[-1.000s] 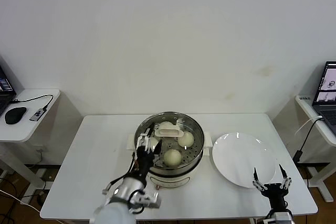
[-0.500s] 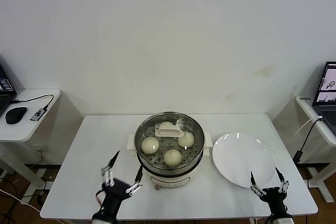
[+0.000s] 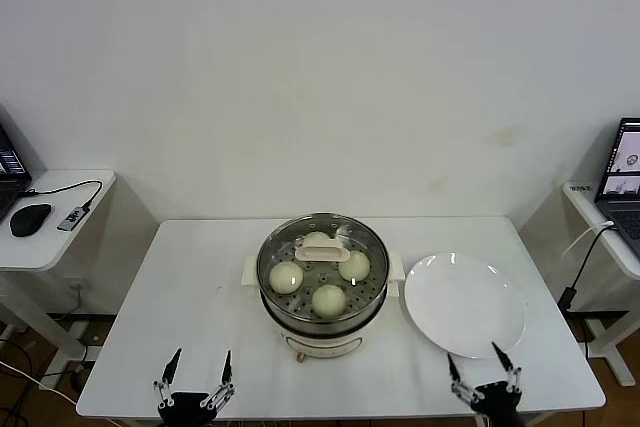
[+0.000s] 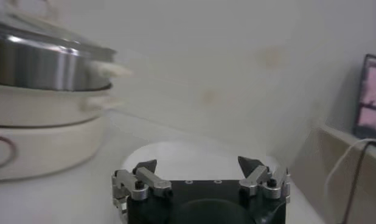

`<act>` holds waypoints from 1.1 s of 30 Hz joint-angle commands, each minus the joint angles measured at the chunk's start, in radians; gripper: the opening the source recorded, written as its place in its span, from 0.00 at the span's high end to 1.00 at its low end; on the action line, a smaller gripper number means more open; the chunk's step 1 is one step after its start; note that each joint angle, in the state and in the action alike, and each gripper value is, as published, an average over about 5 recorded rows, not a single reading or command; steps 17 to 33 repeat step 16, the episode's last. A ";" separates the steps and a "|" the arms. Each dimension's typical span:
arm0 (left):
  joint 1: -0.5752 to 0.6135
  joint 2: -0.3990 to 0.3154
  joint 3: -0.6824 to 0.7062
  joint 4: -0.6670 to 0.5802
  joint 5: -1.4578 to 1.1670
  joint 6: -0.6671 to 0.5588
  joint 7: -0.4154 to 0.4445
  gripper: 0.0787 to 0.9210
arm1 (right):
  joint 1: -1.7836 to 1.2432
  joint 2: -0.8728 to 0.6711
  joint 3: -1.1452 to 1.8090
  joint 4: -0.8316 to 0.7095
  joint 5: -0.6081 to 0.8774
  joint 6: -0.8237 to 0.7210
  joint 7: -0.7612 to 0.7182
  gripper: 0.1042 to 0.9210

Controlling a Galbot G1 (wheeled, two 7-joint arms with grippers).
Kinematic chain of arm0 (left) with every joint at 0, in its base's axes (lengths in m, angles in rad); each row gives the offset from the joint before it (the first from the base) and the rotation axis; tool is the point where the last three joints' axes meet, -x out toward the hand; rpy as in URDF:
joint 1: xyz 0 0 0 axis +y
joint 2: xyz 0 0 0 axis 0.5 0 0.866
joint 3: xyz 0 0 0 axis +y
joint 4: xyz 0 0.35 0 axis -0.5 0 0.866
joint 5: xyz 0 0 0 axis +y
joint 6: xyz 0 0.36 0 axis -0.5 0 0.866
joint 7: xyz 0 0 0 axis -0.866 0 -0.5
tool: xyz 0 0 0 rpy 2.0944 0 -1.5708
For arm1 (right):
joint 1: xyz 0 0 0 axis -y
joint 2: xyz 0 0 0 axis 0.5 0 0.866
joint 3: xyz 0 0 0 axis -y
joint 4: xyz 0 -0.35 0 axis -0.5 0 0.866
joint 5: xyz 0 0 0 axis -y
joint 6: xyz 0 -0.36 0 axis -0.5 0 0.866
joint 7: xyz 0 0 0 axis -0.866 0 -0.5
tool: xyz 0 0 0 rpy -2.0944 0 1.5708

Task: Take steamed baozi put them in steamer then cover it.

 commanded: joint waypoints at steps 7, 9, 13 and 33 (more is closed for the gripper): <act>-0.006 -0.059 -0.047 0.066 -0.188 0.070 0.074 0.12 | -0.079 0.003 -0.125 0.093 0.003 -0.042 0.031 0.12; -0.012 -0.071 -0.053 0.066 -0.186 0.085 0.083 0.12 | -0.079 0.008 -0.132 0.092 -0.002 -0.041 0.037 0.12; -0.018 -0.085 -0.067 0.063 -0.180 0.116 0.103 0.12 | -0.079 0.012 -0.132 0.088 -0.005 -0.040 0.044 0.12; -0.019 -0.088 -0.075 0.063 -0.173 0.130 0.108 0.12 | -0.078 0.010 -0.127 0.087 -0.006 -0.041 0.045 0.12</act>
